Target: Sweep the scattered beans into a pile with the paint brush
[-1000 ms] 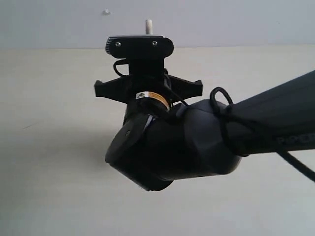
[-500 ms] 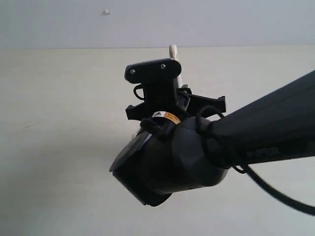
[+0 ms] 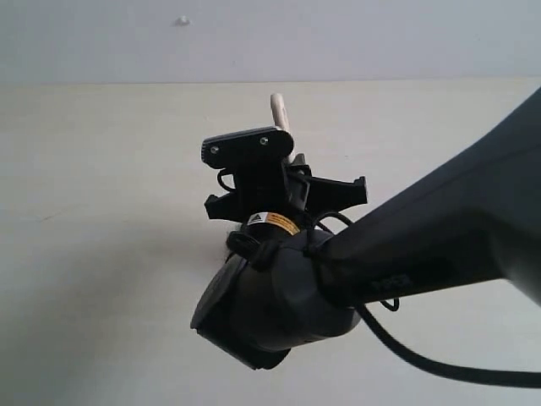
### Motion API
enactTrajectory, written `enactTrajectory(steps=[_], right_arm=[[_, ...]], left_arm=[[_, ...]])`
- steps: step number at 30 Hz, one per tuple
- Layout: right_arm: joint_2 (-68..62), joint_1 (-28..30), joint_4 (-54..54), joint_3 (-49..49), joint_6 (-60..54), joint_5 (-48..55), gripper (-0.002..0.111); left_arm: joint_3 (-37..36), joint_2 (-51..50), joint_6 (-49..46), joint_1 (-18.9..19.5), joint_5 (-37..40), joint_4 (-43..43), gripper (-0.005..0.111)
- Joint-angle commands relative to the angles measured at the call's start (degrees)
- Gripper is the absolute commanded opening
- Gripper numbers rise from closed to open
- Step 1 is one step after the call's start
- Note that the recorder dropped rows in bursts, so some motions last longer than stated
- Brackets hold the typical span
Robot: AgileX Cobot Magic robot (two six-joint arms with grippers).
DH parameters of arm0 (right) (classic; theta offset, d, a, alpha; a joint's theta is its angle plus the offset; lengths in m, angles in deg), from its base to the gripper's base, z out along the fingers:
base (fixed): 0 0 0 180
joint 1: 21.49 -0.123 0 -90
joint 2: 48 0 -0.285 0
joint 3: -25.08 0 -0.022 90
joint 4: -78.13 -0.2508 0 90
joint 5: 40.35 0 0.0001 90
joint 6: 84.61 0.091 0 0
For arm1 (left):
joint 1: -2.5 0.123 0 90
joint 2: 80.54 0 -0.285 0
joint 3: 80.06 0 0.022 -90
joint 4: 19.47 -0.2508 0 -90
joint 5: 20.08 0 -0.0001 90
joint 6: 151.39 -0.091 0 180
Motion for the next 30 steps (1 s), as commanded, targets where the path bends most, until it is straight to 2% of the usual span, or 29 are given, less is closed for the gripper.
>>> enactTrajectory(steps=[1, 9, 13, 20, 25, 30], right_arm=[[-0.01, -0.11, 3.40, -0.16, 4.76, 0.60, 0.000], [-0.09, -0.11, 3.36, 2.80, 7.58, 2.11, 0.000], [-0.09, -0.11, 2.92, 3.34, 7.06, -0.27, 0.000], [2.47, -0.50, -1.57, 3.34, -1.29, -0.27, 0.000], [5.43, -4.09, 2.95, 3.34, -8.28, -0.27, 0.000], [10.02, -6.45, 0.87, 2.62, -26.22, 0.60, 0.000]], left_arm=[[-0.18, 0.33, -0.24, -0.30, 0.09, -0.23, 0.000], [-0.18, 0.33, -0.24, -0.30, 0.09, -0.23, 0.000], [-0.18, 0.33, -0.24, -0.30, 0.09, -0.23, 0.000], [-0.18, 0.33, -0.24, -0.30, 0.09, -0.23, 0.000], [-0.18, 0.33, -0.24, -0.30, 0.09, -0.23, 0.000], [-0.18, 0.33, -0.24, -0.30, 0.09, -0.23, 0.000]])
